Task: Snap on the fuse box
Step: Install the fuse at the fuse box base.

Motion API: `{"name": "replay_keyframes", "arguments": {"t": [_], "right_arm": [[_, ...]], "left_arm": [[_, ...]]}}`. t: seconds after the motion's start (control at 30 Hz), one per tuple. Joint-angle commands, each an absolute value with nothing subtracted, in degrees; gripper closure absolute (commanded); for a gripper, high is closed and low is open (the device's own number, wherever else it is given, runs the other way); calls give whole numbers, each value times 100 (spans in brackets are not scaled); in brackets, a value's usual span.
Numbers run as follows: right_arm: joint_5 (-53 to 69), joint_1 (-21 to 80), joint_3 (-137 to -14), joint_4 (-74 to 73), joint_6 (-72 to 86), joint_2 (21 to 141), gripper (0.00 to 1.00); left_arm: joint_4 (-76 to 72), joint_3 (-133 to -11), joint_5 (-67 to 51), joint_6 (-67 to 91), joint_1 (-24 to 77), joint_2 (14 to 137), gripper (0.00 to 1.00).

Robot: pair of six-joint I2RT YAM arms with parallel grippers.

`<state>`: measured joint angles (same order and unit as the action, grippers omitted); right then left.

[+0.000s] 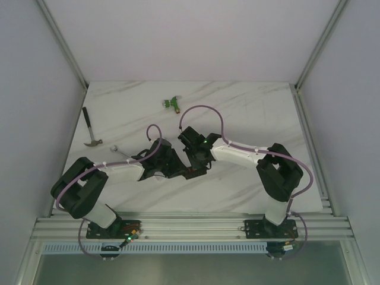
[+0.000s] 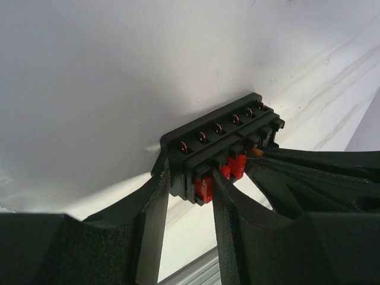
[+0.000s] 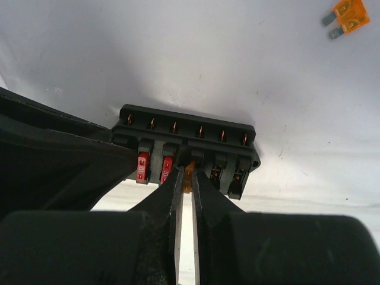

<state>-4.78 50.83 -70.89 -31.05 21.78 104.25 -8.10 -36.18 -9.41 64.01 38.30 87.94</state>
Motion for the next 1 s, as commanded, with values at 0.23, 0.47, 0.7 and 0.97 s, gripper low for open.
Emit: {"name": "replay_keyframes", "arguments": {"t": [0.23,0.47,0.7,0.97], "right_arm": [[-311,5224,-6737,-4226,2224,11216,100],[-361,5152,-7276,-4284,2167,10665,79],[-380,5033,-7460,-4210,2250,10393,61],[-103,4872,-7543,-3989,2180,10092,66]], "left_arm": [[-733,-3448,-734,6456,3789,8773,56],[-734,-3427,-655,6436,3788,8558,49],[-721,-3337,-633,6365,3773,8335,39],[-720,-3322,-803,6085,3755,8245,36]]}}
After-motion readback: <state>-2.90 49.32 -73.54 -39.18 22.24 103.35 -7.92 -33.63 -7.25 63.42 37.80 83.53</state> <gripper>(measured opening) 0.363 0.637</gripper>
